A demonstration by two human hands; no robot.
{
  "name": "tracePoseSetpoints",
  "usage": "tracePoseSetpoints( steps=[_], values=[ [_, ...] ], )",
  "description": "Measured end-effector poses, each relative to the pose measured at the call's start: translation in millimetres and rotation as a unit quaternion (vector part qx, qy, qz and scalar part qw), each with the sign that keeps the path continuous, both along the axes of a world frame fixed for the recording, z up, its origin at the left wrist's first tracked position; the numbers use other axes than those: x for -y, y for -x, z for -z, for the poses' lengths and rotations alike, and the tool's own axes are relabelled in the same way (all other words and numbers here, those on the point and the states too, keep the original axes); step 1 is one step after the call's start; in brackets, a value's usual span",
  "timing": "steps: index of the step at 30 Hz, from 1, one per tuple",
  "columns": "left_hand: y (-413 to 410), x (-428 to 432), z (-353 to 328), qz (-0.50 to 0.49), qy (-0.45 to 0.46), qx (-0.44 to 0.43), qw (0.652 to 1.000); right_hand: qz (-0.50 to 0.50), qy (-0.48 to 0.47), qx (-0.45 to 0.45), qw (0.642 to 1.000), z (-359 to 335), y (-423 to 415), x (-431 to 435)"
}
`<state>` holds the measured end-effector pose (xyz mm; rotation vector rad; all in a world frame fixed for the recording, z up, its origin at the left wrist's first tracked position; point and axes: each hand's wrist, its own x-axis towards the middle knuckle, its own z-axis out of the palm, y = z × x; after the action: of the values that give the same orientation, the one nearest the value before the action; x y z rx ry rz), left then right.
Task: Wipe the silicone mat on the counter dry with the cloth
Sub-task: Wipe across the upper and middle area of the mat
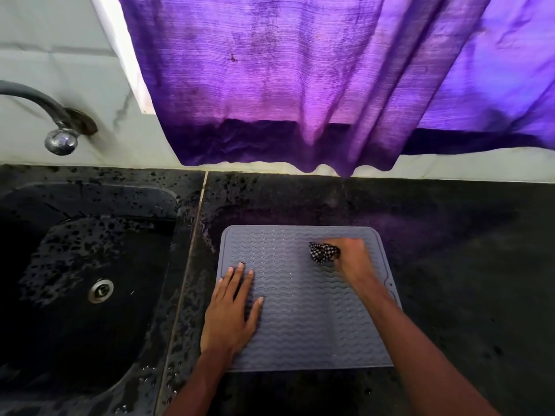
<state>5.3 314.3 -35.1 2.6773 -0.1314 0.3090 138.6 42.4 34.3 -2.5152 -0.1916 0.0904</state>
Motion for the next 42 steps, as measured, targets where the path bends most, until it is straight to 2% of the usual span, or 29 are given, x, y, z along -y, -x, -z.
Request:
tracePoseSetpoints(
  steps=[4, 8, 11, 14, 17, 19, 23, 26, 42],
  values=[
    [1, -1, 1, 0.002, 0.004, 0.003, 1.000, 0.001, 0.029, 0.008, 1.000, 17, 5, 17],
    [1, 0, 0, 0.000, 0.002, 0.009, 1.000, -0.029, 0.032, -0.012, 0.999, -4, 3, 15],
    [1, 0, 0, -0.003, 0.002, 0.012, 1.000, -0.005, 0.027, -0.013, 1.000, -7, -1, 26],
    [1, 0, 0, -0.001, -0.001, 0.013, 1.000, 0.033, 0.014, -0.055, 0.998, -3, 1, 38],
    [1, 0, 0, -0.001, 0.000, 0.020, 1.000, 0.009, 0.011, -0.005, 1.000, -11, 9, 39],
    [1, 0, 0, -0.002, 0.002, 0.024, 1.000, -0.010, 0.036, -0.015, 0.999, -16, 5, 40],
    [1, 0, 0, 0.000, 0.002, 0.023, 1.000, 0.071, 0.068, -0.033, 0.995, -9, -7, 60],
    [0, 0, -1, -0.001, -0.001, 0.021, 1.000, 0.090, 0.097, -0.049, 0.990, -3, -4, 74],
    [0, 0, -2, -0.003, 0.001, 0.025, 1.000, 0.065, 0.091, -0.049, 0.993, 3, 23, 79]
  ],
)
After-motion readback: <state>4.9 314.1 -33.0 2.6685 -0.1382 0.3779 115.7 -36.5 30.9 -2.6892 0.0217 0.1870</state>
